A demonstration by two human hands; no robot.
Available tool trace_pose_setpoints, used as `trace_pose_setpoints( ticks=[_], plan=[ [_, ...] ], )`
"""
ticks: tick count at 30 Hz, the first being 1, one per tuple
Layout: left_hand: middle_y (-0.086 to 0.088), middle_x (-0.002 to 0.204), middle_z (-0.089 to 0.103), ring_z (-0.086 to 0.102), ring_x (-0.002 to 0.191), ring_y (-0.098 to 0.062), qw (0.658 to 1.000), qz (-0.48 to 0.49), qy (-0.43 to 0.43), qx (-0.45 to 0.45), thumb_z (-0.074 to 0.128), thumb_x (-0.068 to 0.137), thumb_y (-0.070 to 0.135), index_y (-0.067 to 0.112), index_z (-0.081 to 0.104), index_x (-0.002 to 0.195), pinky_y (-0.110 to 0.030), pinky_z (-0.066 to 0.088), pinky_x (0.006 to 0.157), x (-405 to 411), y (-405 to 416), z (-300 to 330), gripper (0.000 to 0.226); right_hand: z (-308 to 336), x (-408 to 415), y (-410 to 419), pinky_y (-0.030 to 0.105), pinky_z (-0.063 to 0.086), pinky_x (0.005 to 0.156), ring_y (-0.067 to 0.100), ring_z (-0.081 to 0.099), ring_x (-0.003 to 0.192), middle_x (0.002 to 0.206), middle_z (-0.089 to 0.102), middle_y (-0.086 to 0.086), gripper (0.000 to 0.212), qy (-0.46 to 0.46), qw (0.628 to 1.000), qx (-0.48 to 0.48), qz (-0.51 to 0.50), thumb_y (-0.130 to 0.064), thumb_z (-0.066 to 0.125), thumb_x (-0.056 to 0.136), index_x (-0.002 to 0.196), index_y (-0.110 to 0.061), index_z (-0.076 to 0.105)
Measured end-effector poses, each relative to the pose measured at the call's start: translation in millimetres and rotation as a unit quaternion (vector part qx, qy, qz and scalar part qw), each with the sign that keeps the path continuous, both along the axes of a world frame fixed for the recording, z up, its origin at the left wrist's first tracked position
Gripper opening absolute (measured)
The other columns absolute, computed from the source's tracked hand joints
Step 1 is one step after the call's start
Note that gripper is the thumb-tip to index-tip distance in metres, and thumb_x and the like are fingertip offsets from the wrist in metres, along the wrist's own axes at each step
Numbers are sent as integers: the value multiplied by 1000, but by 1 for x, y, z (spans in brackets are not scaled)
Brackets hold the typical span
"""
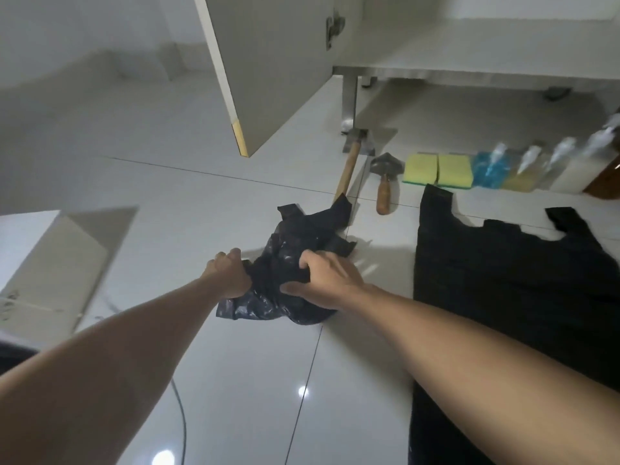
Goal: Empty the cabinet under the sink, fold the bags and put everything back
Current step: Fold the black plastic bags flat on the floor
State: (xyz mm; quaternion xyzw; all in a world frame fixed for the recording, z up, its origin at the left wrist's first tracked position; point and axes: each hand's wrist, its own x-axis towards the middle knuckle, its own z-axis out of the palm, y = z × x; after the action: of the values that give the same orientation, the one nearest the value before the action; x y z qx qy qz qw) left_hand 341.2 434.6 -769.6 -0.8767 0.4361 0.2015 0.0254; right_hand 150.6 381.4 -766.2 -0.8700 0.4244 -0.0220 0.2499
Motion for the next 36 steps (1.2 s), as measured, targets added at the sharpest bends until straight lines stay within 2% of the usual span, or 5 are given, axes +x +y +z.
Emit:
trace_pose_setpoints(
  ticks=[10,16,21,31,36],
  plan=[
    [-13,90,70,61,76,-29,936,181,100,-287,44,75,-6,12,72,82,-29,49,63,26,7,16,34,0,-17,-10,32,51,74,34,63,97,107,66,9,47,-43,985,-27,-167,-7,65,77,120,-22,53],
    [-11,80,63,62,76,-34,857,187,241,-414,33,74,-15,14,59,71,-55,58,75,9,-2,64,39,36,-61,-44,40,45,100,30,49,125,143,44,11,113,-118,921,253,-271,-6,86,63,151,-19,16],
    [-6,74,72,67,73,-29,846,63,278,-451,33,82,-17,16,61,87,-47,60,70,-24,-9,106,44,83,-84,-62,47,46,101,30,64,103,118,67,14,77,-295,799,430,-300,-20,93,44,114,-4,65],
    [-6,84,68,63,81,-21,844,-24,75,-530,55,82,-4,10,76,96,-22,46,73,-87,-80,208,28,198,-197,-123,19,48,72,14,59,90,100,69,5,19,-299,884,-41,-356,1,76,77,90,-12,71],
    [-7,91,73,67,85,-23,792,-72,70,-602,58,82,7,17,76,97,-27,53,76,-167,-123,264,26,253,-275,-152,21,49,63,16,59,77,73,62,-3,29,-358,807,-199,-425,8,54,68,57,-18,57]
  ],
)
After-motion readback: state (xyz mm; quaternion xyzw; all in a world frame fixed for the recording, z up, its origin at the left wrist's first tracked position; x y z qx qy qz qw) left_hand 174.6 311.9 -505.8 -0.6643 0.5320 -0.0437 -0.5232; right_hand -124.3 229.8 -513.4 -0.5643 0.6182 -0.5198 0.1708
